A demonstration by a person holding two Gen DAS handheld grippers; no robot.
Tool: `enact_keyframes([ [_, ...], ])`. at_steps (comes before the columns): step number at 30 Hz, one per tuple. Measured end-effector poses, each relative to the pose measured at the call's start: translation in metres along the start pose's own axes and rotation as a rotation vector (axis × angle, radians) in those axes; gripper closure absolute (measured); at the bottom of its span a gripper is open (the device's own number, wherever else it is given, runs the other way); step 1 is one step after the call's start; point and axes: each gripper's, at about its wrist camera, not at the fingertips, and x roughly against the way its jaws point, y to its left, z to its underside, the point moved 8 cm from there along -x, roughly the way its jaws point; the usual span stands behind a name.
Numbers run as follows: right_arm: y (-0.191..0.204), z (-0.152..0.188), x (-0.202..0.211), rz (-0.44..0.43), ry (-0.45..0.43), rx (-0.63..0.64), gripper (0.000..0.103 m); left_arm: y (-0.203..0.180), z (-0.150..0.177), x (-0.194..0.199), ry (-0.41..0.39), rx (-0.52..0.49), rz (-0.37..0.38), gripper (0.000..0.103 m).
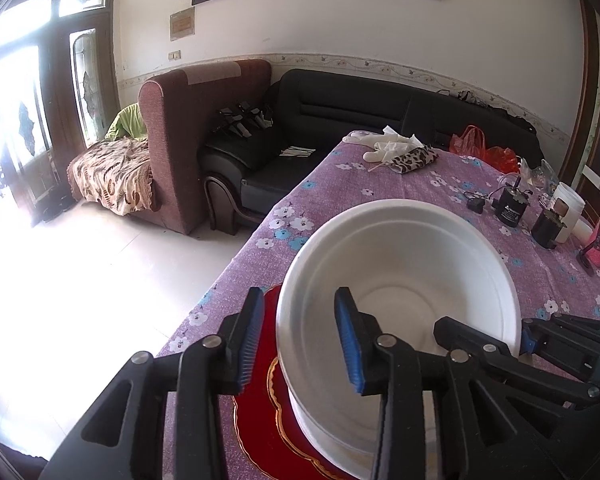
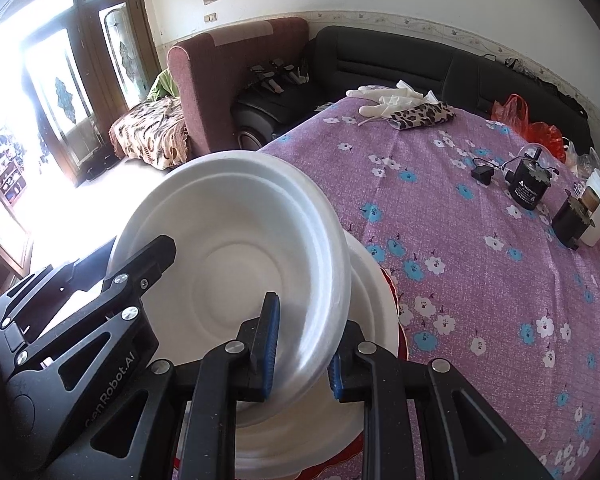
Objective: Organize plates and bowls
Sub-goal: 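Carry the small white bowl with both grippers and lower it onto the stack, then open both grippers and lift away from the small white bowl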
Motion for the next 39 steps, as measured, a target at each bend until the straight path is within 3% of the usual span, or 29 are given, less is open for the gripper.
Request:
enact_keyframes([
  [7,0.000,-0.001,0.001,-0.008,-0.009,-0.017,0.079,0.001,-0.004,0.006,-0.016,-0.001,-0.003,0.062],
  [10,-0.001,-0.002,0.002,-0.018,-0.014,-0.035,0.074,0.004,-0.005,0.007,-0.018,0.004,-0.008,0.060],
  [17,-0.008,-0.006,0.007,-0.046,-0.042,-0.087,0.064,0.020,-0.008,0.015,-0.035,0.051,-0.022,0.034],
  [24,-0.008,-0.007,0.018,-0.077,-0.064,-0.127,0.060,0.025,-0.009,0.026,-0.045,0.061,-0.033,0.026],
  [31,-0.014,-0.009,0.043,-0.100,-0.116,-0.160,0.038,0.026,-0.006,0.041,-0.053,0.077,-0.044,0.017],
  [39,-0.013,0.000,0.075,-0.089,-0.172,-0.129,0.033,0.021,-0.007,0.072,-0.117,0.067,-0.094,0.011],
])
